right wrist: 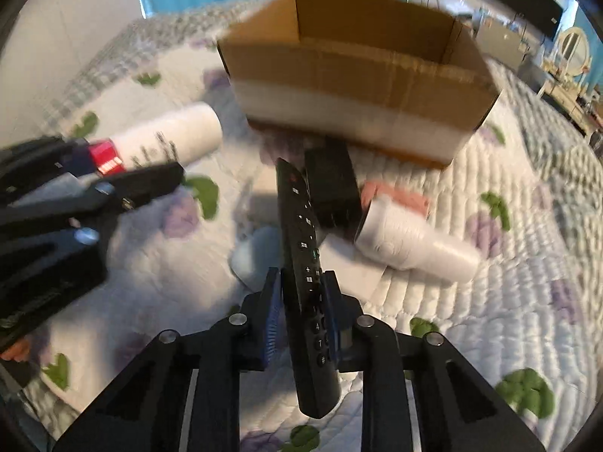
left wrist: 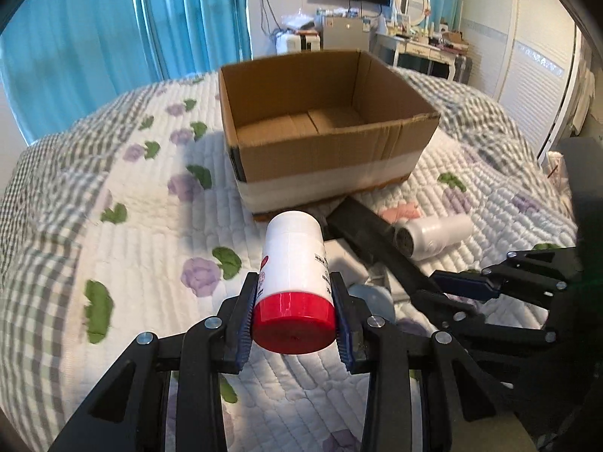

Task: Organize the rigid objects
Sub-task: 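Lift and carry the remote and bottle over the cardboard box with both grippers, then open the left gripper to drop the bottle while the right gripper releases the remote into the box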

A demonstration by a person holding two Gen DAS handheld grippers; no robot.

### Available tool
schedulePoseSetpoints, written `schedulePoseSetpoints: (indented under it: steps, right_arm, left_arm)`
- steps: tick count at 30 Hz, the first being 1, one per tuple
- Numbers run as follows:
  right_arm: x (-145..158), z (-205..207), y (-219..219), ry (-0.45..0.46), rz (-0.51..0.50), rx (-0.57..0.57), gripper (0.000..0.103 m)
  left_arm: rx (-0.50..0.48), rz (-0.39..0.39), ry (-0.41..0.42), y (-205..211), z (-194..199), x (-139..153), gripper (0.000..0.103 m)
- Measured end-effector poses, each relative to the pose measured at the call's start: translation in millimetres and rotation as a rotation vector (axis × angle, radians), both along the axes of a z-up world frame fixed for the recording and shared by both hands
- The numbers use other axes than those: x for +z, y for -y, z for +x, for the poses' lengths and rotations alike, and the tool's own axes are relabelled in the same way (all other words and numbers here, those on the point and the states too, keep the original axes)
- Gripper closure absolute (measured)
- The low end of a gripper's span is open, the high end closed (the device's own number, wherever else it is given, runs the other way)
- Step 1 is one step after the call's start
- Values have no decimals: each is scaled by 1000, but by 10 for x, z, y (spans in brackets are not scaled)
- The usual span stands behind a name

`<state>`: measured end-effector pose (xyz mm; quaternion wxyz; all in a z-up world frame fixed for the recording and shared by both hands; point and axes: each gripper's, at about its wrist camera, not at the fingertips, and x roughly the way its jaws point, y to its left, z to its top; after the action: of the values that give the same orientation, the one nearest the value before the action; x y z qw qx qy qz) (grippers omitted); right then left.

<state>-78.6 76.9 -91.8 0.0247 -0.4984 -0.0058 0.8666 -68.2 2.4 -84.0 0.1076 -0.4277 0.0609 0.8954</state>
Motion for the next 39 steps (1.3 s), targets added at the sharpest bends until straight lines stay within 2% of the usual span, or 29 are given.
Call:
schedulePoseSetpoints:
  steps: [4, 7, 13, 16, 19, 22, 27, 28, 29, 34, 36, 38, 39]
  right_arm:
    - [303, 85, 45, -67, 21, -3, 87]
    - [665, 113, 45, -132, 27, 3, 87]
    - [1463, -177, -80, -241, 52, 24, 87]
    - [1769, -380, -197, -276, 89, 21, 87]
    - [1979, -641, -359, -274, 117, -7, 87]
    - [1985, -947, -577, -242, 113, -18, 87]
    - [1714, -1315, -824, -182, 106, -29, 87]
    - [1643, -1394, -854, -169, 96, -25, 87]
    - [1575, -1412, -884, -161, 90, -24, 87]
    - [1234, -1636, -974, -108, 64, -6, 87]
    - [1117, -1723, -995, -87, 62, -7, 87]
    - [1012, -1792, -1032, -73, 56, -6, 87]
    - [974, -1814, -1037, -67, 54, -5, 87]
  left_arm:
    - [-21, 20, -47, 13, 13, 225, 67]
    - [-32, 30, -90, 8, -47, 439, 67]
    - [-51, 41, -170, -71, -327, 851, 67]
    - [-48, 56, -194, -111, -561, 1008, 67]
    - [-40, 50, -215, -179, -853, 1091, 67]
    - [-25, 53, -200, -227, -1182, 1039, 67]
    - [-2, 33, -146, -283, -1625, 753, 67]
    - [-49, 41, -129, -282, -1706, 674, 67]
    - [-39, 42, -115, -281, -1776, 597, 67]
    - [-67, 28, -84, -301, -1858, 300, 66]
    - [-69, 25, -77, -330, -1844, 211, 58]
    - [-44, 20, -107, -315, -1834, 180, 24]
    - [-53, 43, -116, -301, -1826, 179, 22]
